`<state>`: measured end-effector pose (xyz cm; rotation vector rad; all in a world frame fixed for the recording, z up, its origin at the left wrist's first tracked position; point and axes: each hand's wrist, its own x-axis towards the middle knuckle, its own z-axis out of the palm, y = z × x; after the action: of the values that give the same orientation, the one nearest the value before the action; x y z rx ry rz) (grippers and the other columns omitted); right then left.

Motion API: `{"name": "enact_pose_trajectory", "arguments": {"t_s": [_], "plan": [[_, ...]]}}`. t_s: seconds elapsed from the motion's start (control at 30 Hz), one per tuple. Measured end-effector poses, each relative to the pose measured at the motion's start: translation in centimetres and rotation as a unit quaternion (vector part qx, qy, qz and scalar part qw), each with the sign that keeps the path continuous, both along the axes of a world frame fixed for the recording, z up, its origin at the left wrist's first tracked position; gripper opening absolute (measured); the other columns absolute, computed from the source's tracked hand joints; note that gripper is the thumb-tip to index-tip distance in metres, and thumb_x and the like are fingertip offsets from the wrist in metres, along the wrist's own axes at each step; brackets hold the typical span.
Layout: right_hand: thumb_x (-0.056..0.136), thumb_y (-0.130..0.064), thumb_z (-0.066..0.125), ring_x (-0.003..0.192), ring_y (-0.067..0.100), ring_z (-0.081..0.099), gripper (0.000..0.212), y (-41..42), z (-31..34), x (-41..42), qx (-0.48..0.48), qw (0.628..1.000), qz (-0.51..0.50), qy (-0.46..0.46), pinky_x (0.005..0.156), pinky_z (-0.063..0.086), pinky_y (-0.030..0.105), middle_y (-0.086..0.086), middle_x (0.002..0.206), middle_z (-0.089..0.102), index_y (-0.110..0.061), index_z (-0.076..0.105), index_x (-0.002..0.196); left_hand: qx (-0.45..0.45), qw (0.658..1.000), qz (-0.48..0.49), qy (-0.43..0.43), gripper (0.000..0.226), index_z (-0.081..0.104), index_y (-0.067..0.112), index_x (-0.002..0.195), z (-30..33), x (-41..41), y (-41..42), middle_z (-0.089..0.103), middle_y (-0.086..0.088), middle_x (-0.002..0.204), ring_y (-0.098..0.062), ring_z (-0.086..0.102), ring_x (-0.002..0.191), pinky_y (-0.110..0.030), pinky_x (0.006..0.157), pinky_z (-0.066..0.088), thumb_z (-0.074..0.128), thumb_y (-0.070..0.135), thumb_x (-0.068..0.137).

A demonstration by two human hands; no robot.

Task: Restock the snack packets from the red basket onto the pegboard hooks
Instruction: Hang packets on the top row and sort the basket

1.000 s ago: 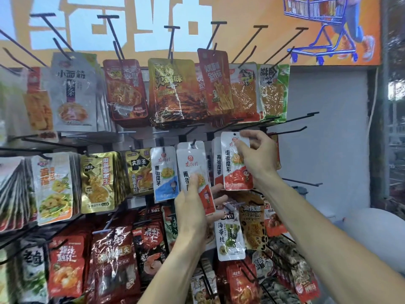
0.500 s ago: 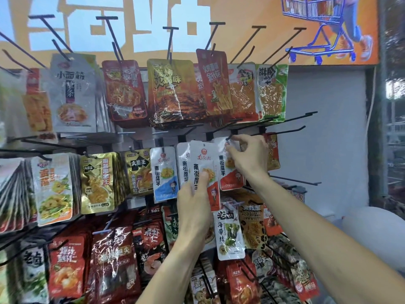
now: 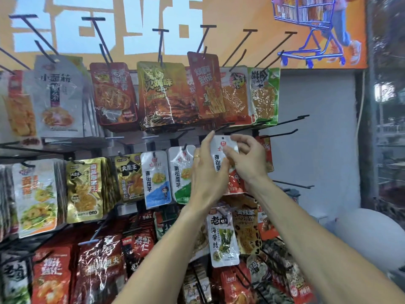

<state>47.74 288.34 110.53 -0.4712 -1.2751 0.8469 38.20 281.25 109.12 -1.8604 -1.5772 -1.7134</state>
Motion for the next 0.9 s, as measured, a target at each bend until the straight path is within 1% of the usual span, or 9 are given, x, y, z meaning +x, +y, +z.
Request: {"name": "enact_pose_trajectory", "arguments": {"t_s": [0.07, 0.17, 0.23, 0.33, 0.4, 0.5, 0.63, 0.77, 0.9], "plan": [[0.088, -0.008, 0.081, 0.099, 0.011, 0.072, 0.029, 0.4, 0.0, 0.0, 0.009, 1.0, -0.02, -0.011, 0.094, 0.06, 0.042, -0.004, 0.107, 0.074, -0.019, 0.069, 0.112, -0.021, 0.999, 0.008, 0.038, 0.068, 0.026, 0.034, 0.164, 0.4, -0.3, 0.7, 0.04, 0.0, 0.159, -0.018, 0.038, 0.147, -0.033, 0.115, 0.031, 0.059, 0.028, 0.105], [0.088, -0.01, 0.081, 0.11, 0.006, 0.067, 0.03, 0.9, -0.2, 0.2, 0.017, 0.999, -0.035, -0.022, 0.1, 0.057, 0.035, -0.01, 0.115, 0.072, -0.02, 0.071, 0.114, -0.027, 0.997, 0.017, 0.072, 0.064, 0.027, 0.026, 0.166, 0.4, -0.2, 1.0, 0.041, 0.0, 0.144, -0.013, 0.044, 0.131, -0.027, 0.107, 0.034, 0.055, 0.027, 0.108], [0.088, -0.014, 0.082, 0.11, 0.006, 0.066, 0.027, 1.2, -0.2, 0.1, 0.024, 0.997, -0.054, -0.041, 0.098, 0.055, 0.031, -0.013, 0.111, 0.072, -0.022, 0.074, 0.112, -0.031, 0.995, 0.024, 0.086, 0.064, 0.026, 0.022, 0.166, 0.4, -0.3, 1.0, 0.04, -0.002, 0.139, -0.012, 0.044, 0.124, -0.03, 0.106, 0.038, 0.053, 0.027, 0.108], [0.088, -0.022, 0.082, 0.103, 0.008, 0.065, 0.022, 1.6, -0.1, -0.4, 0.042, 0.985, -0.125, -0.112, 0.089, 0.053, 0.028, -0.015, 0.102, 0.07, -0.023, 0.078, 0.109, -0.057, 0.986, 0.08, 0.133, 0.063, 0.024, 0.018, 0.166, 0.5, -0.7, 1.6, 0.04, -0.012, 0.146, -0.03, 0.052, 0.13, -0.039, 0.103, 0.043, 0.049, 0.029, 0.11], [0.089, -0.025, 0.081, 0.105, 0.014, 0.063, 0.022, 2.3, 0.0, -1.1, 0.056, 0.971, -0.179, -0.151, 0.087, 0.047, 0.026, -0.007, 0.107, 0.069, -0.024, 0.078, 0.11, -0.085, 0.964, 0.155, 0.2, 0.064, 0.018, 0.014, 0.167, 0.6, -0.9, 2.0, 0.044, -0.023, 0.148, -0.042, 0.058, 0.123, -0.045, 0.093, 0.048, 0.044, 0.029, 0.111], [0.09, -0.03, 0.079, 0.111, 0.025, 0.059, 0.021, 3.0, 0.1, -2.2, 0.061, 0.948, -0.238, -0.2, 0.085, 0.042, 0.03, 0.005, 0.114, 0.063, -0.028, 0.077, 0.111, -0.109, 0.922, 0.247, 0.277, 0.065, 0.009, 0.007, 0.167, 0.7, -0.7, 2.4, 0.065, -0.022, 0.122, -0.042, 0.067, 0.104, -0.041, 0.071, 0.042, 0.039, 0.022, 0.112], [0.091, -0.028, 0.077, 0.108, 0.019, 0.057, 0.014, 3.2, -0.4, -2.5, 0.047, 0.955, -0.214, -0.2, 0.078, 0.038, 0.027, 0.003, 0.115, 0.056, -0.031, 0.075, 0.105, -0.115, 0.913, 0.273, 0.281, 0.069, 0.005, 0.008, 0.167, 0.6, -0.7, 2.7, 0.068, -0.021, 0.111, -0.043, 0.068, 0.098, -0.043, 0.068, 0.042, 0.041, 0.009, 0.108], [0.09, -0.028, 0.079, 0.111, 0.018, 0.06, 0.018, 3.1, -1.6, -1.7, 0.053, 0.958, -0.205, -0.192, 0.086, 0.041, 0.027, -0.001, 0.115, 0.067, -0.028, 0.074, 0.107, -0.096, 0.926, 0.245, 0.27, 0.069, 0.002, 0.007, 0.168, 0.0, -0.7, 2.4, 0.069, -0.019, 0.098, -0.04, 0.066, 0.088, -0.042, 0.063, 0.039, 0.04, 0.017, 0.111], [0.091, -0.029, 0.077, 0.111, 0.011, 0.061, 0.023, 1.6, -2.6, -0.1, 0.045, 0.969, -0.167, -0.174, 0.09, 0.044, 0.028, -0.007, 0.116, 0.07, -0.025, 0.071, 0.113, -0.058, 0.937, 0.229, 0.259, 0.061, 0.012, 0.005, 0.166, -1.0, -0.1, 1.1, 0.07, -0.015, 0.084, -0.037, 0.067, 0.072, -0.046, 0.062, 0.049, 0.039, 0.022, 0.113]]}}
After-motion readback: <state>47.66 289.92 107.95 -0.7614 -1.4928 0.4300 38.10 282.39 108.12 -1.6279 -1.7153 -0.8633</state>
